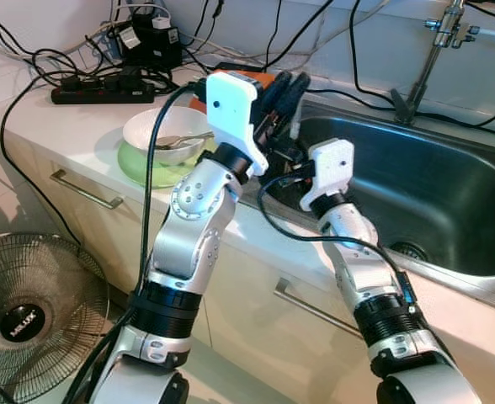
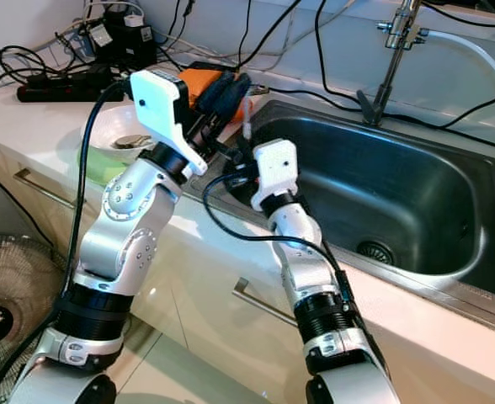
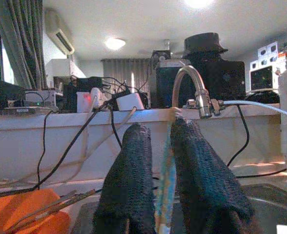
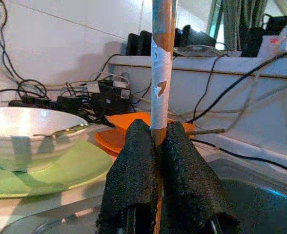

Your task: Kitchen organization

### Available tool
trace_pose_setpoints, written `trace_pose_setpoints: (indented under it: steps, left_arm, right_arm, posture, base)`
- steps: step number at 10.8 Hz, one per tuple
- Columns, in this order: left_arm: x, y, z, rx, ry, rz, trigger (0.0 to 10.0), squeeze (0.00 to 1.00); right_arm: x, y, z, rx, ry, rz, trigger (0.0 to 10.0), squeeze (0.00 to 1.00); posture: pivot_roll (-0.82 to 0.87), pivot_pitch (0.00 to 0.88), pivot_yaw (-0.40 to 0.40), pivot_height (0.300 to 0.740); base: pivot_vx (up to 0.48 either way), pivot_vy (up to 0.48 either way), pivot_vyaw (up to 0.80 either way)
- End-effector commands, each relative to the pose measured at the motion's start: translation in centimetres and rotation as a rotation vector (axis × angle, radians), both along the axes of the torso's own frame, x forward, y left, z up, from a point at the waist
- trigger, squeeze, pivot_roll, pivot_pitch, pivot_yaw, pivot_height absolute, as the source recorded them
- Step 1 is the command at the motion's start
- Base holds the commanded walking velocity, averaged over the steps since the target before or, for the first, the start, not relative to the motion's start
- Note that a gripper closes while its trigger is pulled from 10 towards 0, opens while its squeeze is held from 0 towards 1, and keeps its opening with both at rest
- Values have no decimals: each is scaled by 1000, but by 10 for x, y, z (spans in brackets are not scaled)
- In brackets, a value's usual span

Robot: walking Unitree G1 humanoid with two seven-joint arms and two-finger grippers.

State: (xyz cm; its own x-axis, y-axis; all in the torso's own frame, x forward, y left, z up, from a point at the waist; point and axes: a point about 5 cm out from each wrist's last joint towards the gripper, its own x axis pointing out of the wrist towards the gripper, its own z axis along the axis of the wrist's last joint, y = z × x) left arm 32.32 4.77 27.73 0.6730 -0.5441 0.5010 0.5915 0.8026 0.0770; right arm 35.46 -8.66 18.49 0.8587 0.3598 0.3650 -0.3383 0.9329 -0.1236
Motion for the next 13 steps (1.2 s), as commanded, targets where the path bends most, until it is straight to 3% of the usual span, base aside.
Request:
trace_pose_setpoints:
  steps: [1, 5, 6, 7, 9, 10, 12, 13]
  left_arm:
    - [0, 1, 2, 1, -3, 7, 10000, 1000]
    - [1, 7, 3, -15, -16, 47, 10000, 1000]
    - [1, 9, 0, -8, -20, 54, 10000, 0]
    - [1, 13, -5, -3, -1, 66, 10000, 0]
    - [3, 25, -31, 47, 88, 105, 10000, 0]
    - [4, 33, -57, 110, 165, 147, 10000, 0]
    - [3, 38, -78, 152, 235, 178, 10000, 0]
    - [7, 42, -93, 210, 306, 226, 10000, 0]
  right_arm:
    - [3, 0, 7, 6, -15, -3, 0, 0]
    - [10, -10, 4, -17, 18, -59, 0, 0]
    - [16, -17, 5, -37, 31, -94, 0, 0]
    - [25, -27, 8, -41, 59, -148, 10000, 0]
    - [41, -47, 15, -68, 132, -251, 10000, 0]
    - [48, -53, 15, -68, 178, -276, 10000, 0]
    - [51, -60, 7, -77, 256, -290, 10000, 0]
    - [52, -65, -5, -56, 358, -309, 10000, 0]
  posture:
    - [166, 22, -1, 740]
    - [167, 23, -2, 740]
    - [167, 22, -2, 740]
    - [167, 21, -5, 740]
    - [177, 17, -14, 740]
    - [183, 18, -19, 740]
    - [193, 17, -23, 740]
    - [194, 16, -26, 740]
  base:
    - [0, 0, 0]
    - [0, 0, 0]
    - [0, 0, 0]
    - [0, 0, 0]
    - [0, 0, 0]
    - [0, 0, 0]
    - [0, 0, 0]
    - [0, 0, 0]
